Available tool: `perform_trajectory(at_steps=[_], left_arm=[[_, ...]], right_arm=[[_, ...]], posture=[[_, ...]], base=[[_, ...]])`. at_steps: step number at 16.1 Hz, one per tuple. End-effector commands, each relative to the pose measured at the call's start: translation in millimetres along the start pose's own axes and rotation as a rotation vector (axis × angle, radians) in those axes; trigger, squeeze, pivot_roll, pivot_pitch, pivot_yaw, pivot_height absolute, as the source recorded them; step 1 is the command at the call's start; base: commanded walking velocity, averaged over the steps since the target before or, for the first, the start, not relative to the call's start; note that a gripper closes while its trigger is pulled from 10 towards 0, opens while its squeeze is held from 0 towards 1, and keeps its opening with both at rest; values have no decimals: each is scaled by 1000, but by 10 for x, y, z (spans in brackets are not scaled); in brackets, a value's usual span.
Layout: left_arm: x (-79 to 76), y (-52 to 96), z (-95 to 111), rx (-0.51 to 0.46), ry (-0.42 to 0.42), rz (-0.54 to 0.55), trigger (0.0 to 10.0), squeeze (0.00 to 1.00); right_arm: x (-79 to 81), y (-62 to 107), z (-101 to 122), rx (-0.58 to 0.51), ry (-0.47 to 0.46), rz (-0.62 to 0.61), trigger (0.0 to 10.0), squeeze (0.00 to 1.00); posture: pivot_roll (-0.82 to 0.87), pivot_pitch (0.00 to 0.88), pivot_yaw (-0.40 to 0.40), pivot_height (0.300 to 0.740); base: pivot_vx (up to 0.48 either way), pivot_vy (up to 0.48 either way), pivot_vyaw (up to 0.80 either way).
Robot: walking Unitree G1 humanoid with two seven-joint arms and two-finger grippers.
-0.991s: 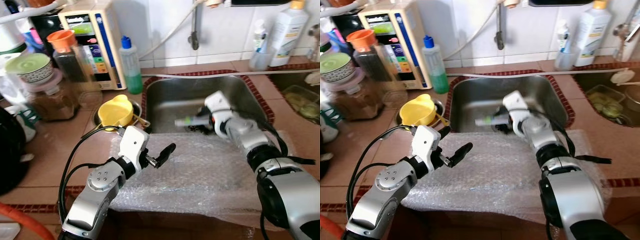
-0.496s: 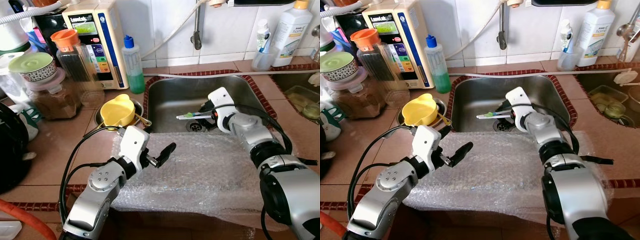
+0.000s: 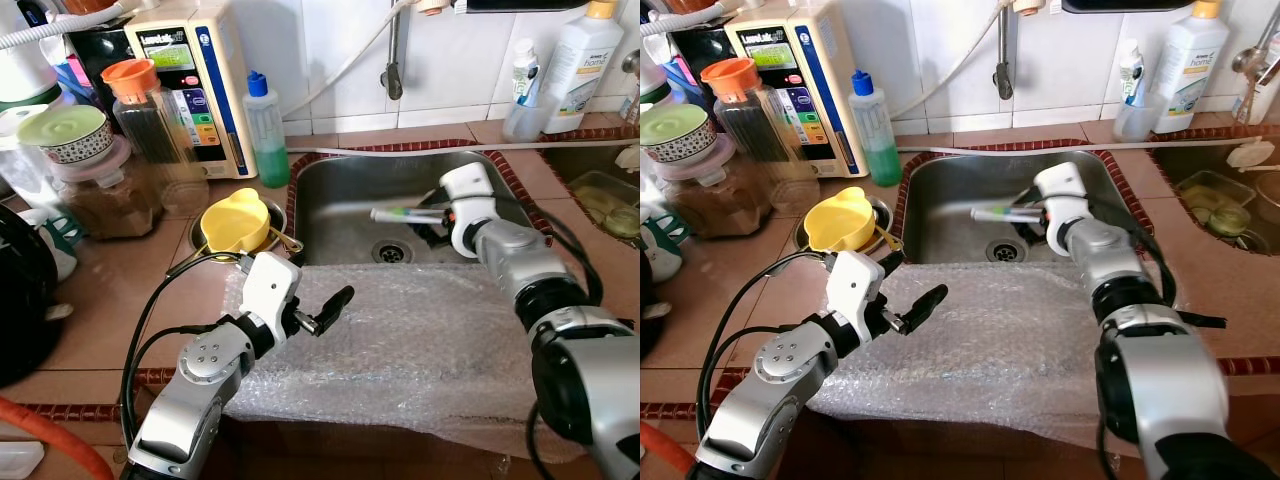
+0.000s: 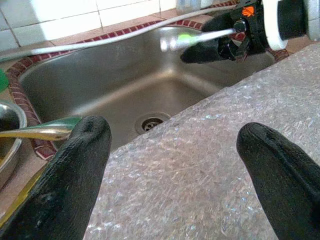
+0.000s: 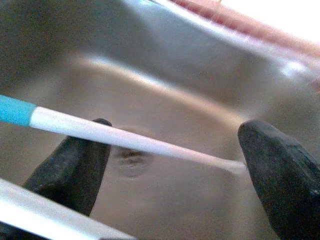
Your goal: Kitchen organization
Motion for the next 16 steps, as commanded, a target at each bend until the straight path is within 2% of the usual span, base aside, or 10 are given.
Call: perform_trajectory(at_steps=[1,2,4,7,8,11,12,13,14,16], left_arm=[[-2,16,8,0,-24,1,10000,0],[-3,16,7,0,-24,1,10000,0],[-5,15,7,1,-28,0,10000,0],[-12,16,3,3,-29,-2,10000,0],[-13,15,0,4,-29,-2,10000,0],[-26,12,-11,7,-29,-5,10000,0],[-27,12,-14,8,-29,-5,10000,0],[-27,12,-20,13,-34,-7,10000,0],[-26,12,-21,14,-36,-7,10000,0],[-28,14,-24,16,-37,-8,10000,0]], right_arm=[[-125,16,120,-52,24,-63,10000,0],[-61,3,107,-46,-141,9,10000,0],[-24,1,132,-55,117,-16,10000,0],[146,-2,39,34,-202,230,10000,0],[32,-1,76,28,-204,147,10000,0],[-104,13,86,20,116,8,10000,0],[-45,15,12,71,37,81,10000,0],[-32,11,59,35,136,75,10000,0],[-48,14,35,60,-63,87,10000,0],[-28,8,60,60,6,96,10000,0]], posture=[[-229,52,141,740],[-231,52,141,740],[-233,53,140,740],[-231,55,140,740],[-232,55,141,740],[-234,57,139,740],[-233,58,139,740],[-231,58,137,740],[-231,58,138,740],[-231,59,140,740]], base=[[0,0,0],[0,0,0],[0,0,0],[0,0,0],[0,0,0],[0,0,0],[0,0,0],[0,0,0],[0,0,0],[0,0,0]])
Point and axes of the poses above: a point about 5 cm out from each wrist's last joint towards the gripper, its own y axis pointing back from the gripper into the wrist, its own z axis along the axis of the wrist's last joint, x = y × z, the point moved 1 cm from there along -y, pointing out of the wrist towards the gripper, and after that the axes turned 4 degrees about y, right-handed, at the moved point
